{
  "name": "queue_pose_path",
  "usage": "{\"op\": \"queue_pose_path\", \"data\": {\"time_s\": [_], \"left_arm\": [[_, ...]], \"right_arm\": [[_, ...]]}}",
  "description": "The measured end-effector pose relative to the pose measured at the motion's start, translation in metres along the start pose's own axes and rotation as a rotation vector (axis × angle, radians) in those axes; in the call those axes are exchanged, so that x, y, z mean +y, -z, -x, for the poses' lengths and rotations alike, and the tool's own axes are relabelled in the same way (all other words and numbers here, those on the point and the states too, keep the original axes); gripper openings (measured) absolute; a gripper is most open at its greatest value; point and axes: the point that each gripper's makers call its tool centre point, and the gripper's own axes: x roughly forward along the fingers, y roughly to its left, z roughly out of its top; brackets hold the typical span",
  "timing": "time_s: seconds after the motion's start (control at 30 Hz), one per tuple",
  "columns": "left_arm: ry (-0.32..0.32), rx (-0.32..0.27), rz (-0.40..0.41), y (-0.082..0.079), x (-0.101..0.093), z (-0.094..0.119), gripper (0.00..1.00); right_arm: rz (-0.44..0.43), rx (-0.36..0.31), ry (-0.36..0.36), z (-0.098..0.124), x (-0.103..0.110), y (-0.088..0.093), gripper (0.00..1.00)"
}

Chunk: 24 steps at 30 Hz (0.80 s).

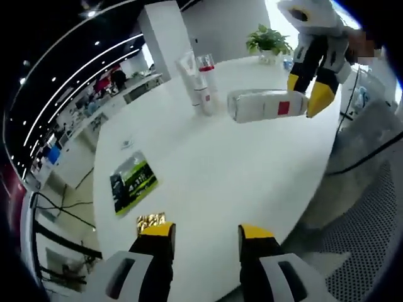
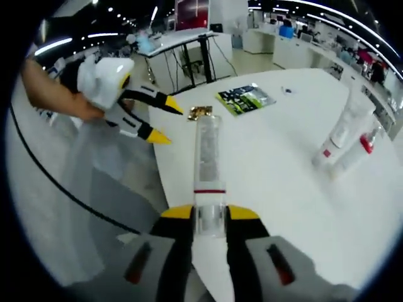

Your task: Arrange the skincare products in the storage area until every visible bottle or jar stands upright without overlapping.

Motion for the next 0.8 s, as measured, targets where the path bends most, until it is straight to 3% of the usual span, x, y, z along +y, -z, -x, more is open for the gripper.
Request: {"op": "queue_pose_path", "data": {"time_s": [0.17,0.23,0.27,0.4,0.47,0.57,0.6,0.7,0.8], "left_arm": [[0.026,-0.068,0.016,-0.027,0.004,0.003,0.5],[0.035,-0.104,-0.001,-0.044,0.005,0.007,0.53],[0.07,-0.13,-0.009,-0.054,0.0,0.007,0.53],[0.18,-0.164,-0.082,-0.079,-0.023,0.008,0.58],[0.222,-0.196,-0.184,-0.095,-0.037,0.01,0.57],[0.259,-0.185,-0.366,-0.108,-0.06,0.012,0.54],[0.317,-0.167,-0.424,-0.11,-0.079,0.013,0.52],[0.392,-0.145,-0.464,-0.111,-0.102,0.011,0.51],[0.414,-0.147,-0.46,-0.115,-0.113,0.01,0.39]], "right_arm": [[0.043,0.016,0.023,0.015,-0.005,0.003,0.19],[0.06,0.023,0.025,0.019,-0.006,0.009,0.19],[0.081,0.028,0.022,0.021,-0.005,0.011,0.19],[0.15,0.069,0.024,0.026,-0.004,0.022,0.19],[0.228,0.118,0.025,0.029,-0.003,0.029,0.19],[0.308,0.167,0.02,0.031,-0.001,0.034,0.19],[0.349,0.186,0.018,0.032,0.0,0.033,0.19],[0.395,0.187,-0.002,0.033,0.006,0.028,0.19],[0.475,0.207,-0.021,0.036,0.013,0.024,0.19]]}}
